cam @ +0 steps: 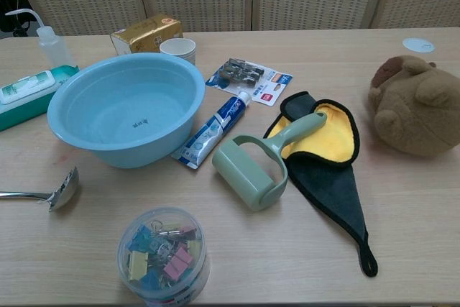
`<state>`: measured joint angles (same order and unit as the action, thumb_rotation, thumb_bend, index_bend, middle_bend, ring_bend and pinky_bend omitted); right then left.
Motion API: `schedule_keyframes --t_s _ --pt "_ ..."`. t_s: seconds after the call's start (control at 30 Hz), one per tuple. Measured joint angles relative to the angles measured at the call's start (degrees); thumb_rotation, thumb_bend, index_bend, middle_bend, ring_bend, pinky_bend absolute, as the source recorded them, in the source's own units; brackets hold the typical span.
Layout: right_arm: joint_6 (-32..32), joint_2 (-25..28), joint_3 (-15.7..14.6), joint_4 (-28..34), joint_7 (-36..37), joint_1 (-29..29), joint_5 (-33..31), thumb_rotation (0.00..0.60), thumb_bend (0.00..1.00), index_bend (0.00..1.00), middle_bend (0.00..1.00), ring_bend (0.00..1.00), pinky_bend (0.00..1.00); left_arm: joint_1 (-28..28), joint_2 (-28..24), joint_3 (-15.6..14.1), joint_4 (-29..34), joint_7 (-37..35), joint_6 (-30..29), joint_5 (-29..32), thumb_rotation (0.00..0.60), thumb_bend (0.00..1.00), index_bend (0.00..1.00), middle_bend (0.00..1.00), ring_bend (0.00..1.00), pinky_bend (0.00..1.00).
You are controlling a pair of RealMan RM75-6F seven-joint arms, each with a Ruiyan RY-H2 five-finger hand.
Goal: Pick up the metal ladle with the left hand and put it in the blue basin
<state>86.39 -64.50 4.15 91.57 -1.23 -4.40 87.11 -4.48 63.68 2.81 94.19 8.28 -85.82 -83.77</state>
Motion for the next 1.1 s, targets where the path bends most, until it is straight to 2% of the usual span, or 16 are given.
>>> schedule_keyframes --t_s 0.3,0.53,0.97,1.0,1.03,1.07,1.1 --pt "-0.2 -0.1 -0.2 0.3 0.0 -0.1 0.2 0.6 0.0 0.0 0.0 0.0 0.0 -0.3 -0.5 -0.6 0.5 -0.9 1.5 -0.2 0.6 0.16 0.0 0.0 0.0 0.0" --pt "-0.4 -0.2 -0.1 0.3 -0.2 -0.1 -0.2 0.6 0.0 0.0 0.0 0.0 0.0 -1.9 -3.0 -3.6 1.0 -4.0 8.9 -1.4 0.6 0.17 0.0 0.0 0.0 0.01" --pt "-0.5 0.1 -0.1 0.7 0.7 -0.1 -0.3 0.6 0.0 0.0 0.0 0.0 0.0 -3.9 -2.4 -3.6 -0.9 -2.6 16.2 6.4 0.6 0.22 0.04 0.01 0.0 0.01" --pt "-0.5 0.2 0.0 0.7 1.0 0.0 -0.4 0.6 0.0 0.0 0.0 0.0 0.0 -4.2 -2.0 -3.5 -1.3 -2.4 16.8 7.0 0.6 0.22 0.04 0.03 0.0 0.01" --pt "-0.5 0.2 0.0 0.8 1.2 0.0 -0.4 0.6 0.0 0.0 0.0 0.0 0.0 -4.4 -1.3 -3.3 -1.7 -2.0 17.2 7.6 0.6 0.22 0.04 0.13 0.04 0.02" --pt "-0.5 0.3 0.0 0.8 1.5 0.0 -0.5 0.6 0.0 0.0 0.0 0.0 0.0 -4.6 -0.9 -3.2 -1.9 -1.5 17.4 7.9 0.6 0.22 0.04 0.27 0.13 0.08" --pt "-0.5 0.5 0.1 0.9 1.7 0.0 -0.5 0.6 0.0 0.0 0.0 0.0 0.0 -4.8 -0.6 -3.0 -2.2 -1.0 17.5 8.2 0.6 0.22 0.04 0.3 0.15 0.1"
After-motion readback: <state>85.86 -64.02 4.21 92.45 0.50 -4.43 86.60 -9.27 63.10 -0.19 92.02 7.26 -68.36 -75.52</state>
